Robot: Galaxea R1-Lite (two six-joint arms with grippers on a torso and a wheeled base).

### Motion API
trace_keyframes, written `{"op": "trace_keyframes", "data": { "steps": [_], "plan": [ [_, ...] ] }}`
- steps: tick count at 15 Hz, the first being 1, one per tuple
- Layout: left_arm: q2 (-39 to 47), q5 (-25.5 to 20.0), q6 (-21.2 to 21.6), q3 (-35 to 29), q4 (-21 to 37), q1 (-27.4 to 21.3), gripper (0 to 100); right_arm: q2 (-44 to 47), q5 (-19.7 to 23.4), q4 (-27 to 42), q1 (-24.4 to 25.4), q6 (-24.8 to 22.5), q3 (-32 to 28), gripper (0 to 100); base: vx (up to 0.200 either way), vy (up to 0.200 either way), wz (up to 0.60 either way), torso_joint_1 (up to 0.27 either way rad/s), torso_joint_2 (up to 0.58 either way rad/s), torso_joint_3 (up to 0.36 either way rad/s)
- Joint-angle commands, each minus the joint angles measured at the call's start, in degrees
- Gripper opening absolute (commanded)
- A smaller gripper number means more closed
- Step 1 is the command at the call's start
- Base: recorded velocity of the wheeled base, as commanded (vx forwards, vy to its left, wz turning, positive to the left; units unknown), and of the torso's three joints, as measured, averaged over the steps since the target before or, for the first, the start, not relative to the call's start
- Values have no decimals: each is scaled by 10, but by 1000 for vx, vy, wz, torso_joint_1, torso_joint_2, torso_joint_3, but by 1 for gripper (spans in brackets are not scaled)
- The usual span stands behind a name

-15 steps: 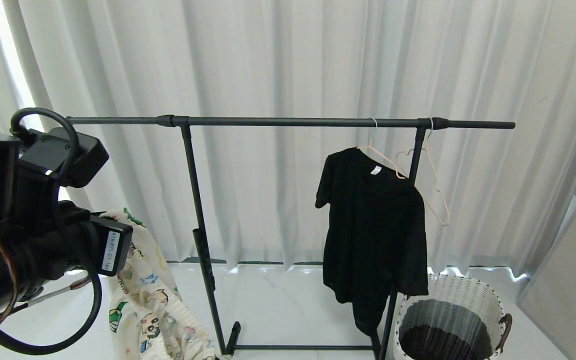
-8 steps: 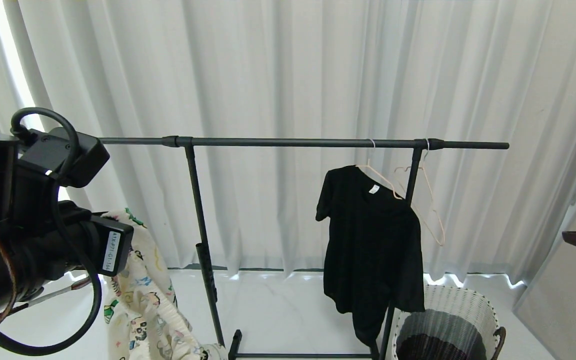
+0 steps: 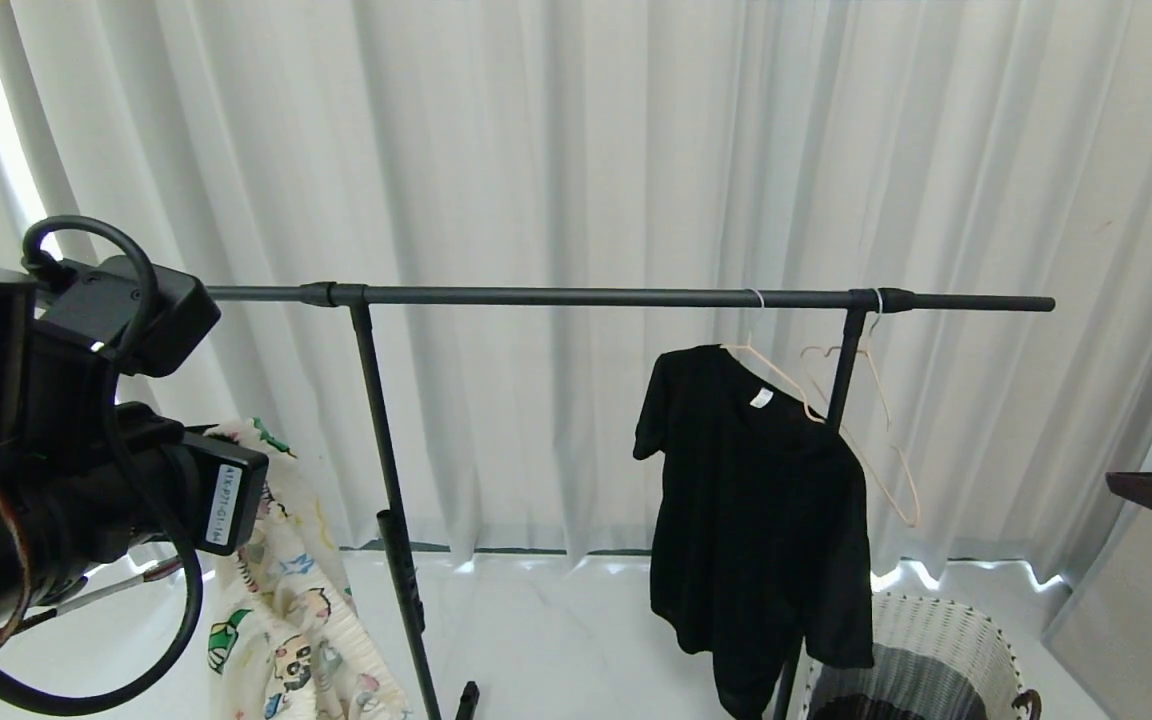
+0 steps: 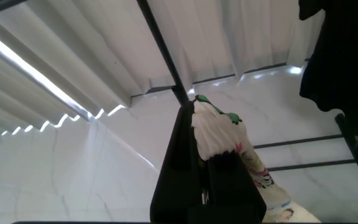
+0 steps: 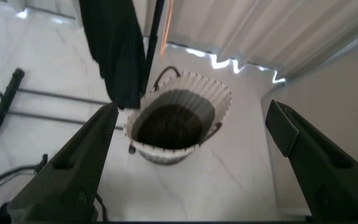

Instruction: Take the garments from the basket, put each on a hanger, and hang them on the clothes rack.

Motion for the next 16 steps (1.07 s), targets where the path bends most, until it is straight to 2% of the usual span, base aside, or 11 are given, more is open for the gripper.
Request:
{"op": "trace_keyframes", "data": {
  "steps": [1, 6, 8, 10, 14, 16],
  "plan": [
    [-1, 0, 0, 0, 0, 0, 0, 3, 0, -11, -6, 0, 13, 100, 200, 0, 0, 2, 2, 2],
    [-1, 0, 0, -1, 0, -1, 0, 5, 44, -28, -52, 0, 27, 100, 200, 0, 0, 0, 3, 1],
    [-1, 0, 0, -1, 0, 0, 0, 17, 49, -38, -66, 2, 38, 100, 200, 0, 0, 2, 5, 5],
    [-2, 0, 0, -1, 0, 0, 0, 33, 49, -100, -69, 2, 80, 100, 200, 0, 0, -2, 0, 0],
    [-9, 1, 1, 14, -20, 2, 0, 84, 51, -222, -87, 3, 163, 100, 0, 0, 0, 0, 0, 0],
    [-11, 1, 2, 59, -72, 2, 0, 142, 81, -313, -115, 2, 190, 100, 0, 0, 0, 0, 0, 0]
  ]
}}
